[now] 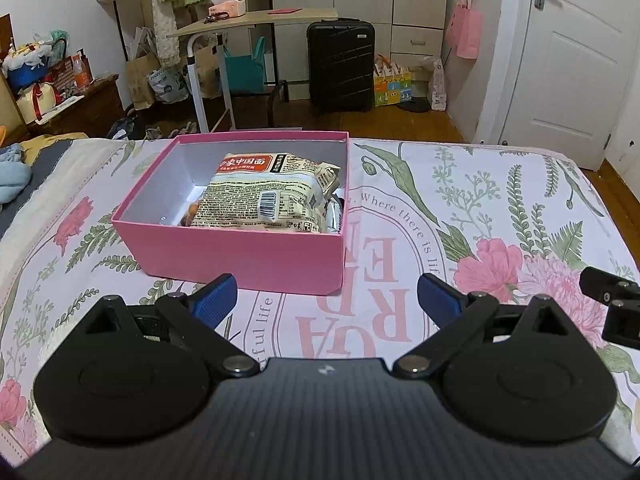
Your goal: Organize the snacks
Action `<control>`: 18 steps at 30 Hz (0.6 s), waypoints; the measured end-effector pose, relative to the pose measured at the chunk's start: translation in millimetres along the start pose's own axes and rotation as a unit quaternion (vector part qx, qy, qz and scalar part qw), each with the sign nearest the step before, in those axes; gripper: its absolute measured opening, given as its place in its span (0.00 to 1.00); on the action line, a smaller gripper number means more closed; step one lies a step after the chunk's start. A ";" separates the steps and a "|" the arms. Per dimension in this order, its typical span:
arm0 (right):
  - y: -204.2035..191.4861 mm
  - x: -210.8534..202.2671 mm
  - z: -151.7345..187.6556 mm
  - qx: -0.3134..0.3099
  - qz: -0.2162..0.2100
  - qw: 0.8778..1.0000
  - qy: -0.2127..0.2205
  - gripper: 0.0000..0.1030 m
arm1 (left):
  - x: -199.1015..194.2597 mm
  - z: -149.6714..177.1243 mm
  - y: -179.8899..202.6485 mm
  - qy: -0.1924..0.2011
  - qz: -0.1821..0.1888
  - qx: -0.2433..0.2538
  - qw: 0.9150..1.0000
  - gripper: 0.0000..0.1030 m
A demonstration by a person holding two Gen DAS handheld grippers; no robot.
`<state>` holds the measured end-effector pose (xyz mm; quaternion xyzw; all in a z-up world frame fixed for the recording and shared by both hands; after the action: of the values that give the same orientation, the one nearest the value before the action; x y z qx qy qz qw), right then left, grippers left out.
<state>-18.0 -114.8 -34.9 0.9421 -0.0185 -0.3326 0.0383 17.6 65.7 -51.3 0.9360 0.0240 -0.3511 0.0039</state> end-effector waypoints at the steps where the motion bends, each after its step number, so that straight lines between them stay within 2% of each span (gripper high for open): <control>1: -0.4 -0.2 0.2 0.000 0.001 1.000 0.000 0.98 | 0.5 0.3 0.1 -0.002 0.001 -0.001 1.000 0.95; 6: -1.4 -0.4 1.5 0.001 0.000 1.000 -0.003 0.98 | 0.5 1.7 1.5 -0.003 0.004 0.003 1.000 0.95; 10: -1.3 0.2 3.0 0.003 -0.003 1.000 -0.007 0.98 | -0.2 2.4 2.9 0.007 -0.011 0.015 1.000 0.98; 18: -2.2 0.1 3.6 -0.002 0.005 1.000 -0.015 0.98 | -1.0 2.7 3.7 0.005 -0.015 0.014 1.000 0.98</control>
<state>-20.1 -112.8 -37.8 0.9368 -0.0228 -0.3466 0.0420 15.3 61.8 -52.8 0.9374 0.0327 -0.3463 -0.0143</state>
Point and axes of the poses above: each gripper's, at about its wrist camera, not at the fingertips, and x roughly the way its jaws point, y to its right, z to its underside, the point moved 6 cm from there along x, roughly the way its jaws point, and after that the axes turned 3 degrees about y, right-handed, at the moved point
